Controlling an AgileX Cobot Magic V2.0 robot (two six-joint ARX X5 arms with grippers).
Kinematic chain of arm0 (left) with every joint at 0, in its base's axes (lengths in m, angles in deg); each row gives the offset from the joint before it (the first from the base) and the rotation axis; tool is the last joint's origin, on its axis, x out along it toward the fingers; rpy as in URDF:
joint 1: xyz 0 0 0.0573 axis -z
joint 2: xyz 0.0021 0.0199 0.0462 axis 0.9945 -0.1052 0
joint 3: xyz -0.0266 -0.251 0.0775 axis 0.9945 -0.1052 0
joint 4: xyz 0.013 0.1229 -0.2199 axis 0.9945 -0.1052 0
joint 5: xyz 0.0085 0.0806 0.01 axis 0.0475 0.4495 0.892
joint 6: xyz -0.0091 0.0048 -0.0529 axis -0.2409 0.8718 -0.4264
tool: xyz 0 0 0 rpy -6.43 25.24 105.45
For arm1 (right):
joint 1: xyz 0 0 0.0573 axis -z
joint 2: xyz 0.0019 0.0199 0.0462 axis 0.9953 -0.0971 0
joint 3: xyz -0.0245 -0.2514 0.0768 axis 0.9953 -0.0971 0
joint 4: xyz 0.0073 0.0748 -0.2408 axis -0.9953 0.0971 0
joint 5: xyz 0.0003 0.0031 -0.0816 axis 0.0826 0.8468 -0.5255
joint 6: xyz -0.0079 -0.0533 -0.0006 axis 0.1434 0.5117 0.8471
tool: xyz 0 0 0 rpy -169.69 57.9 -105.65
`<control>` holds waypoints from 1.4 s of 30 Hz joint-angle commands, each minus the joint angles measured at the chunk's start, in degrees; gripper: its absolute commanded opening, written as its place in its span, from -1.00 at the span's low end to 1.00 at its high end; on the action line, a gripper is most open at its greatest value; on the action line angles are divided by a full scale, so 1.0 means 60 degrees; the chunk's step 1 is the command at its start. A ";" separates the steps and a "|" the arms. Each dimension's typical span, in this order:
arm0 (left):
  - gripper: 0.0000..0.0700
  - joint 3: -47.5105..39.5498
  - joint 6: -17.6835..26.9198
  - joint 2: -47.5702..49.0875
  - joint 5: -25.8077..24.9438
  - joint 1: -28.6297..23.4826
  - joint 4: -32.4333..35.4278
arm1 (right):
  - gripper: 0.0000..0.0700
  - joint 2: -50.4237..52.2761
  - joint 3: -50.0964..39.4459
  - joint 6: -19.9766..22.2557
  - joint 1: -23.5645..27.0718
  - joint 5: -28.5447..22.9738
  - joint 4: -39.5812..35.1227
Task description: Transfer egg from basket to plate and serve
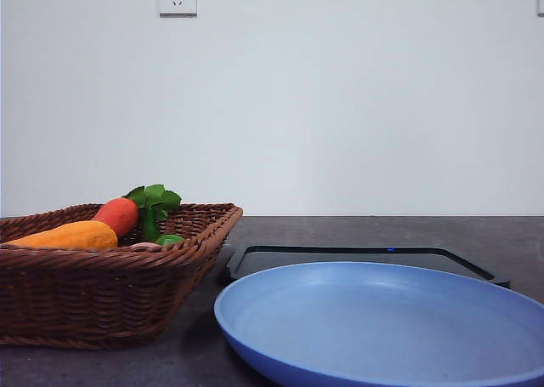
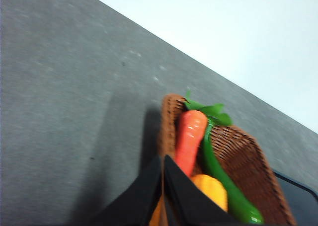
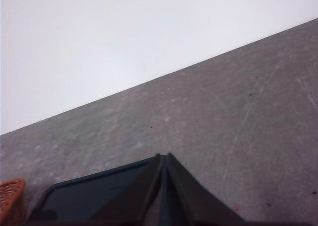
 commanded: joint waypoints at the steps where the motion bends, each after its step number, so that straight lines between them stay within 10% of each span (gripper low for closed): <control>1: -1.00 0.0376 0.0003 -0.0458 -0.0261 -0.0018 0.0058 | -1.00 -0.0499 0.0576 0.0090 0.0004 -0.0036 0.0251; 11: -1.00 0.2589 0.1428 -0.3745 -0.2532 0.0202 0.0013 | -1.00 -0.3643 0.3125 0.1491 0.0004 0.0728 0.1940; 24: -0.99 0.5243 0.2194 -0.7416 -0.3921 0.2100 -0.2117 | -0.88 -0.7351 0.4045 0.2347 -0.0152 0.4391 0.4707; 33: -0.08 0.5277 0.2136 -0.8346 -0.3917 0.2914 -0.2009 | -0.42 -0.9102 0.3672 0.2644 -0.1021 0.4494 0.4573; 42: -0.05 0.5277 0.2102 -0.8385 -0.3917 0.3002 -0.1844 | -0.42 -1.0990 0.3180 0.2191 -0.1688 0.4539 0.2991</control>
